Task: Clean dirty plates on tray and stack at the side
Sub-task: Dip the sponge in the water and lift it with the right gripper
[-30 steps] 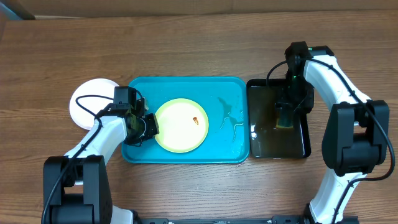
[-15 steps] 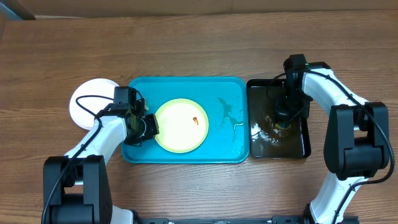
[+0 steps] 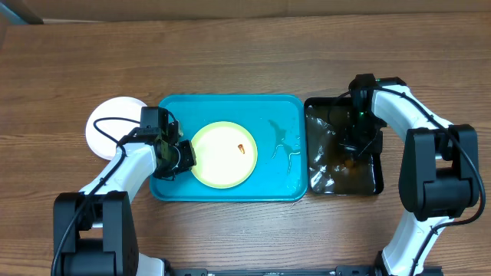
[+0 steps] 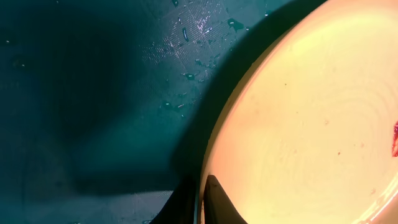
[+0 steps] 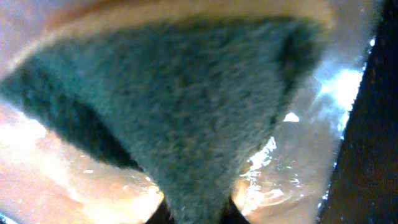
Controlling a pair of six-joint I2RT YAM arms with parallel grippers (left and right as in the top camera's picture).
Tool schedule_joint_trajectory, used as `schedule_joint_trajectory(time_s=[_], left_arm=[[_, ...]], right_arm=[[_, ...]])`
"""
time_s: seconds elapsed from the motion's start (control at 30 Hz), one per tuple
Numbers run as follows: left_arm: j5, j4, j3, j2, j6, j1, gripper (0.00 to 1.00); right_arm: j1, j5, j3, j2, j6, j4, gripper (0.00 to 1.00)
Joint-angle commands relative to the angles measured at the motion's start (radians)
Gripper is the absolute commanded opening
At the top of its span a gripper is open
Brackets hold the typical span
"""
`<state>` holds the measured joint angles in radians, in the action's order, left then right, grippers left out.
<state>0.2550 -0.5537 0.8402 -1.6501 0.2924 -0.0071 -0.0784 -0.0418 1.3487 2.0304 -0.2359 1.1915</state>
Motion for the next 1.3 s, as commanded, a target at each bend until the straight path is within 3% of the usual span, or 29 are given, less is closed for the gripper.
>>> schedule_joint_trajectory(time_s=[0.0,0.07,0.1,0.13,0.27,0.47,0.6,0.63,0.7,0.73,0.77,0.8,0.87,0.9,1.03,1.07,1.1,1.13,1.17,1.23,1.27], left_arm=[[0.004,-0.003,0.000,-0.011,0.006,-0.007,0.09],[0.004,-0.002,0.000,-0.011,0.006,-0.007,0.09],[0.004,-0.001,0.000,-0.011,0.006,-0.007,0.10],[0.004,0.001,0.000,-0.011,0.006,-0.007,0.10],[0.004,0.000,0.000,-0.011,-0.001,-0.007,0.10],[0.004,0.003,0.000,-0.011,-0.001,-0.007,0.11],[0.004,0.003,0.000,-0.011,-0.001,-0.007,0.11],[0.004,0.003,0.000,-0.011,-0.001,-0.007,0.10],[0.004,0.003,0.000,-0.011,-0.001,-0.007,0.10],[0.004,0.003,0.000,-0.011,-0.001,-0.007,0.10],[0.004,0.004,0.000,-0.011,-0.001,-0.007,0.10],[0.004,0.004,0.000,-0.011,-0.001,-0.007,0.10],[0.004,0.005,0.000,-0.011,-0.001,-0.007,0.11],[0.004,0.005,0.000,-0.011,-0.001,-0.007,0.11],[0.004,0.002,0.000,-0.011,-0.001,-0.007,0.11],[0.004,0.001,0.000,-0.011,-0.001,-0.007,0.11],[0.004,0.001,0.000,-0.011,-0.001,-0.007,0.11],[0.004,0.001,0.000,-0.011,-0.001,-0.007,0.11],[0.004,0.002,0.000,-0.011,-0.001,-0.007,0.11],[0.004,0.002,0.000,-0.011,-0.001,-0.007,0.11],[0.005,0.002,0.000,-0.011,-0.001,-0.007,0.11]], right_arm=[[0.006,-0.023,-0.006,0.013,0.000,-0.002,0.07],[0.006,-0.023,-0.005,0.013,0.001,-0.016,0.50],[0.006,-0.019,-0.005,0.013,0.002,-0.029,0.65],[0.006,-0.019,-0.005,0.013,0.004,-0.045,0.73],[0.008,0.039,-0.005,0.013,0.004,-0.108,0.87],[0.008,0.051,-0.005,0.013,0.004,-0.201,0.88],[0.008,0.048,-0.005,0.013,0.000,-0.241,0.82],[0.008,0.048,-0.005,0.013,0.000,-0.245,0.66],[0.008,0.047,-0.005,0.013,0.000,-0.252,0.14],[0.008,0.047,-0.005,0.013,0.000,-0.254,0.05],[0.008,0.044,-0.005,0.013,0.000,-0.256,0.04],[0.008,0.036,-0.005,0.013,0.000,-0.260,0.07],[0.008,0.009,-0.005,0.013,0.000,-0.259,0.76],[0.008,-0.001,-0.005,0.013,0.000,-0.255,0.87],[0.008,-0.005,-0.005,0.013,0.000,-0.197,0.90],[0.008,-0.005,-0.005,0.013,0.000,-0.180,0.88],[0.008,-0.005,-0.005,0.013,0.000,-0.167,0.79],[0.007,-0.005,-0.005,0.013,0.000,-0.156,0.66],[0.006,-0.005,-0.005,0.013,0.000,-0.152,0.45],[0.006,-0.005,-0.005,0.013,0.000,-0.148,0.15],[0.006,-0.005,-0.005,0.013,0.000,-0.148,0.04]])
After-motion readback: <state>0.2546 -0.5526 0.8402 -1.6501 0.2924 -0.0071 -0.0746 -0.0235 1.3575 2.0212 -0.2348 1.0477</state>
